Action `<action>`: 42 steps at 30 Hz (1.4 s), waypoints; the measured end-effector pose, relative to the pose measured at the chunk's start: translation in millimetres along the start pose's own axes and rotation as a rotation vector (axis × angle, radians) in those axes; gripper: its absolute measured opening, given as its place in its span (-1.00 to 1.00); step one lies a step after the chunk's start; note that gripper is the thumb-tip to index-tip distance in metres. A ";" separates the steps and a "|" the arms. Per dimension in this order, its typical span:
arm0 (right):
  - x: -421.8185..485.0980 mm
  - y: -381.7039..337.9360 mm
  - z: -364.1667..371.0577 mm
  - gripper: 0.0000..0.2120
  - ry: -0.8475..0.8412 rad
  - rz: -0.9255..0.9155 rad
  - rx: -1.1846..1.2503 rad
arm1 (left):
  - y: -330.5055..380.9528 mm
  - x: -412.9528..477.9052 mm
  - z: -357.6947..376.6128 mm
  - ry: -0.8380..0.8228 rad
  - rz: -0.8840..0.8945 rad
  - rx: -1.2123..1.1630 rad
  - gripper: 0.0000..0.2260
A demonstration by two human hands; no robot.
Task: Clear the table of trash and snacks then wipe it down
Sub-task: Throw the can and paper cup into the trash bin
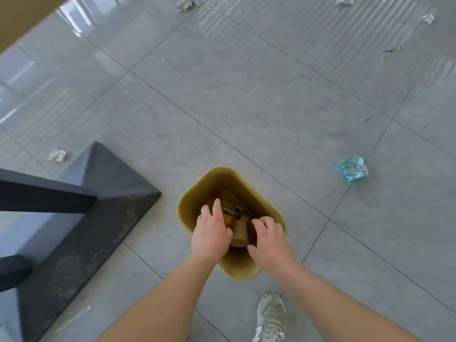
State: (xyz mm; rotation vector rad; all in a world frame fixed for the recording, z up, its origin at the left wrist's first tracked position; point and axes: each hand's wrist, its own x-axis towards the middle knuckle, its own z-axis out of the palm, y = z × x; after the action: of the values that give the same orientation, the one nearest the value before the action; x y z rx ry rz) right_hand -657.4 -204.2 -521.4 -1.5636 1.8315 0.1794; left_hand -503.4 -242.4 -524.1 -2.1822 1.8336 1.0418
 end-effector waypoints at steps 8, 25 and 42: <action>-7.7 -14.7 -19.8 -0.45 0.008 -0.024 -0.026 | -12.8 -13.3 -36.2 0.029 0.115 0.160 -0.39; -66.9 -73.7 -104.6 -0.48 0.055 -0.057 -0.093 | -3.1 -93.6 -148.1 0.142 0.204 0.292 -0.42; -206.2 -160.3 -224.6 -0.45 0.154 -0.218 -0.171 | 27.1 -242.1 -280.5 0.295 0.230 0.229 -0.44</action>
State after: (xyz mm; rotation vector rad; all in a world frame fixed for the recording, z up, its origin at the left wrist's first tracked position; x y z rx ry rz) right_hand -603.1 -197.6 -181.4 -1.9310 1.7831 0.1198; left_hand -416.9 -186.3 -167.3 -2.1158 2.2450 0.5237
